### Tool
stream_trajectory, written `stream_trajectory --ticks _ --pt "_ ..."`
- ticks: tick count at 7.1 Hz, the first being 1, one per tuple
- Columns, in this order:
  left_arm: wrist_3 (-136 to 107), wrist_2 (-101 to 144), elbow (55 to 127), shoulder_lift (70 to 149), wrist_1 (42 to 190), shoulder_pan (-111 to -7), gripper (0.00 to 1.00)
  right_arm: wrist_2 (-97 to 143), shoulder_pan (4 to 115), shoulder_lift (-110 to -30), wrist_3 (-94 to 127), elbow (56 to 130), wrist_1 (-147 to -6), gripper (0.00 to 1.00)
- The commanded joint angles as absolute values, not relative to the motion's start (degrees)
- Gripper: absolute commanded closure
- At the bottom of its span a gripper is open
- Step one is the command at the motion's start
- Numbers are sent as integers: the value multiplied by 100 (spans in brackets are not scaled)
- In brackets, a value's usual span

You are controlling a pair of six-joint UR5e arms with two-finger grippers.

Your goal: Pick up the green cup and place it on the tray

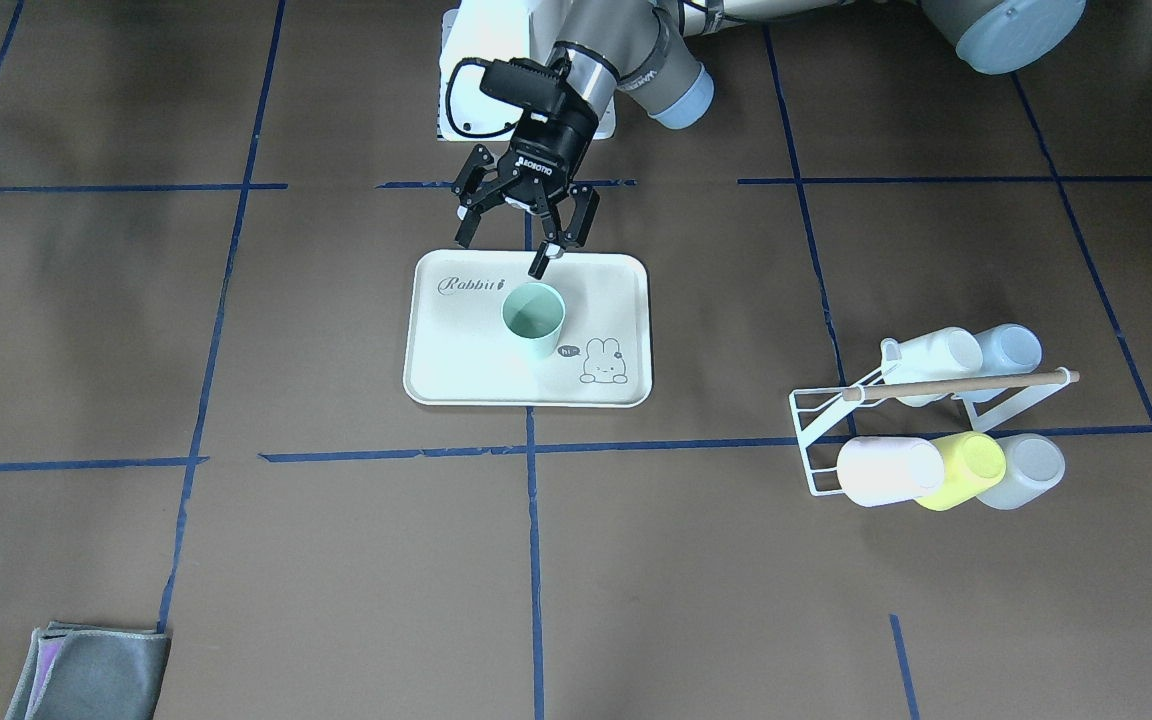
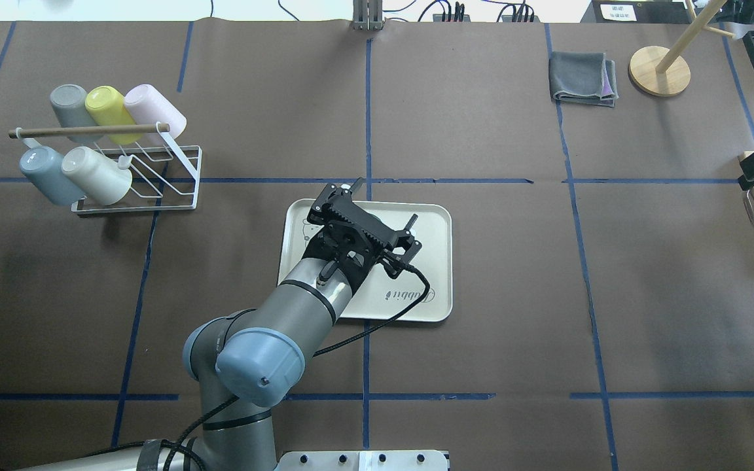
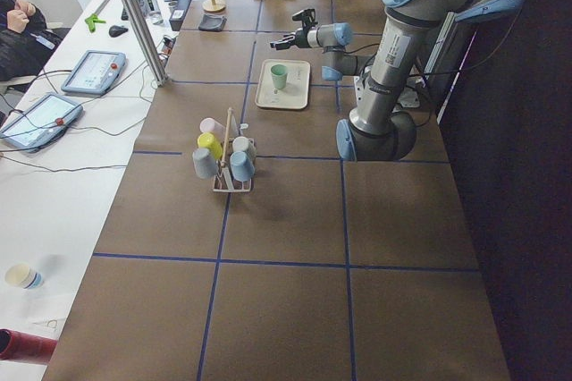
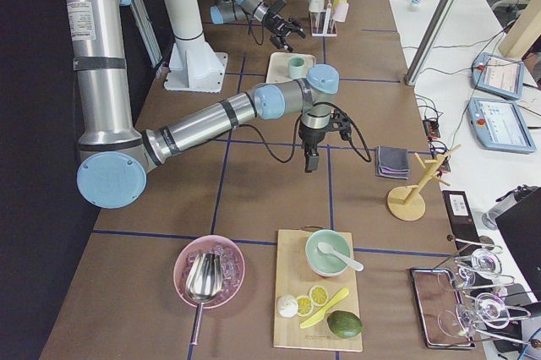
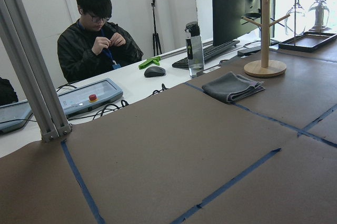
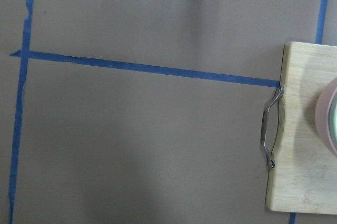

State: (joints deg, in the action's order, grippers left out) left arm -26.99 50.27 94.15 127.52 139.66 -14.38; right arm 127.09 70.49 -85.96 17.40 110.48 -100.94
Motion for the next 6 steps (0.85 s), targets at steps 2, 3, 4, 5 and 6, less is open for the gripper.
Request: stream_trajectory --ticks 2,3,4,5,6 --pt "-2768 5674 10123 12762 12476 -2010 0 12709 7075 -8578 1740 11057 -10090 0" --pt "-3099 6217 10447 12753 11567 -2430 0 12709 7093 -8569 1740 11057 -10099 0" --pt "-3233 7371 10937 12744 10540 -3157 0 12709 7119 -8569 1740 11057 -10090 0" --pt "-3243 8575 11073 12744 9912 -3930 0 12709 7154 -8561 1732 11065 -10090 0" --pt "-3182 9648 11066 12631 9670 -4634 0 12718 7189 -8561 1731 11065 -10090 0"
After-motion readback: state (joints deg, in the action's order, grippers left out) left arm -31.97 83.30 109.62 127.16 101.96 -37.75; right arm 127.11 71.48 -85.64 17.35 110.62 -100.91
